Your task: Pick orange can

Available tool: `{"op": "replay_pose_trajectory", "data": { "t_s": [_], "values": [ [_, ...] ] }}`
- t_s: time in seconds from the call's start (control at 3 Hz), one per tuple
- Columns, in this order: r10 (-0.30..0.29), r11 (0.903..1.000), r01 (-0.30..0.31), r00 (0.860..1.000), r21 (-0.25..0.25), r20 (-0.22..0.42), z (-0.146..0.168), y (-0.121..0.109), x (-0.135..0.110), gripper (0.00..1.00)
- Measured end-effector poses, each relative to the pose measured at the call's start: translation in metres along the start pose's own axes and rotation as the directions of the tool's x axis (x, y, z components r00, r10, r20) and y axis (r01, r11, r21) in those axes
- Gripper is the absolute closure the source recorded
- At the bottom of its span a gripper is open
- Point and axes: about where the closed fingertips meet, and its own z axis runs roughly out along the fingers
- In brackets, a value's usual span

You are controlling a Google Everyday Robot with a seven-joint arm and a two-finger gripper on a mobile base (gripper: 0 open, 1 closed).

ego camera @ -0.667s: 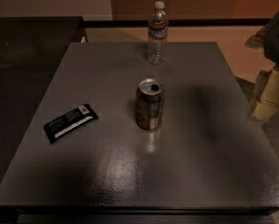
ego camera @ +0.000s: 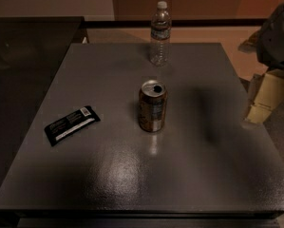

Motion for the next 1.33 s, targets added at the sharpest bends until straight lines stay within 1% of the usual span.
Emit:
{"op": "replay_pose_trajectory", "data": {
  "t_s": [0.33,0.67,1.0,1.33],
  "values": [
    [-0.044,0.9989,0.045,0.997,-0.015,0.058,0.023,0.007,-0.018,0.0],
    [-0.073,0.9969,0.077,0.986,-0.019,0.148,0.047,0.008,-0.043,0.0],
    [-0.089,0.9943,0.1,0.969,-0.036,0.231,0.064,0.008,-0.07,0.0],
    [-0.089,0.9887,0.121,0.946,-0.088,0.311,0.081,0.009,-0.1,0.0]
  ]
}}
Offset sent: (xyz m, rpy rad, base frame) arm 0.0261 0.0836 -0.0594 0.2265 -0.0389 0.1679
